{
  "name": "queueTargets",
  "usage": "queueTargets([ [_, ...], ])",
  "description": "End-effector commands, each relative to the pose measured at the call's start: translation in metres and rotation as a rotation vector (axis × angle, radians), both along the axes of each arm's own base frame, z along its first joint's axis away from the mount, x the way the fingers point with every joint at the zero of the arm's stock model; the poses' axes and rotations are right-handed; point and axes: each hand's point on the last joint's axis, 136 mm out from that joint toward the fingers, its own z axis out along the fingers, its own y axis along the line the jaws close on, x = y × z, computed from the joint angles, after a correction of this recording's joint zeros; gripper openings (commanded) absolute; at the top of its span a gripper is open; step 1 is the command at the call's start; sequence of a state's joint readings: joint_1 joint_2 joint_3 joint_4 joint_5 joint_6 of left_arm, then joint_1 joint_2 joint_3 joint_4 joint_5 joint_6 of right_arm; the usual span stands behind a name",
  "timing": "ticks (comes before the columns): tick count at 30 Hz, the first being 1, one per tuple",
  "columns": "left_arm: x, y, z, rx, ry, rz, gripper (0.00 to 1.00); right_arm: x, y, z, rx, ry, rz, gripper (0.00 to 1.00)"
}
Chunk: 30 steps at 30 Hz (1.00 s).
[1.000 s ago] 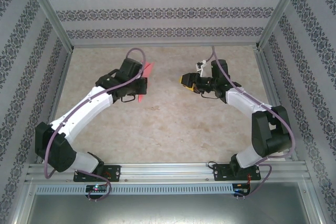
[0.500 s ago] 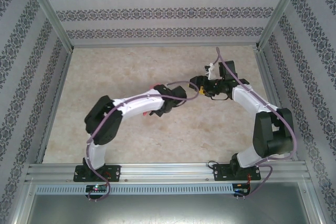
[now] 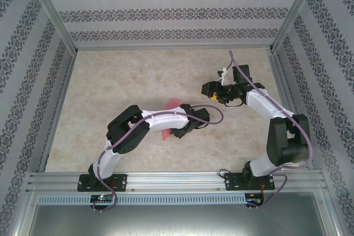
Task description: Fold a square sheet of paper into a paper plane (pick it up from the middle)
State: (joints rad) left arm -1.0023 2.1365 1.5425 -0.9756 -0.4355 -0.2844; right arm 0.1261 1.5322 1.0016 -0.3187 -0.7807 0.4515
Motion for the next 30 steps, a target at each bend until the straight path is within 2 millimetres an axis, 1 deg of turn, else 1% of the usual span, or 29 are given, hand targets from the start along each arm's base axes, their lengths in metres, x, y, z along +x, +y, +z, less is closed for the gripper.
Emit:
queueTargets([
  [1,-0.01,-0.029,0.004,-0.139,0.061,-0.022,0.55,0.0,-0.004,0.017,-0.013,-0.058,0.01,0.69],
  [3,-0.013,-0.037,0.013,-0.204,0.082,-0.03,0.65,-0.002,-0.004,0.018,-0.015,-0.06,0.008,0.69],
  [5,-0.018,-0.045,0.024,-0.273,0.107,-0.044,0.68,-0.004,-0.004,0.017,-0.014,-0.056,0.007,0.7],
  [7,-0.022,-0.05,0.033,-0.324,0.124,-0.055,0.74,-0.006,-0.003,0.015,-0.011,-0.053,0.007,0.7],
  [10,-0.029,-0.052,0.049,-0.421,0.17,-0.049,0.77,-0.01,-0.001,0.013,-0.015,-0.046,0.01,0.72],
  [12,-0.033,-0.05,0.064,-0.509,0.192,-0.043,0.78,-0.013,0.001,0.011,-0.017,-0.043,0.013,0.72],
  [14,-0.034,-0.044,0.085,-0.602,0.198,-0.033,0.79,-0.017,0.004,0.01,-0.018,-0.038,0.016,0.72],
  [18,-0.033,-0.024,0.119,-0.768,0.232,0.009,0.79,-0.023,0.016,0.009,-0.03,-0.035,0.03,0.71],
  [20,-0.025,-0.01,0.132,-0.862,0.233,0.065,0.78,-0.027,0.026,0.007,-0.037,-0.026,0.042,0.69],
  [21,-0.023,-0.004,0.136,-0.907,0.239,0.091,0.78,-0.028,0.031,0.006,-0.035,-0.022,0.043,0.68],
  [23,-0.01,0.015,0.14,-0.996,0.231,0.162,0.78,-0.033,0.044,0.005,-0.034,-0.016,0.051,0.65],
  [27,0.016,0.051,0.139,-1.075,0.144,0.279,0.78,-0.042,0.071,0.004,-0.054,-0.018,0.058,0.57],
  [30,0.034,0.073,0.136,-1.16,0.09,0.384,0.78,-0.051,0.094,-0.001,-0.058,-0.002,0.062,0.47],
])
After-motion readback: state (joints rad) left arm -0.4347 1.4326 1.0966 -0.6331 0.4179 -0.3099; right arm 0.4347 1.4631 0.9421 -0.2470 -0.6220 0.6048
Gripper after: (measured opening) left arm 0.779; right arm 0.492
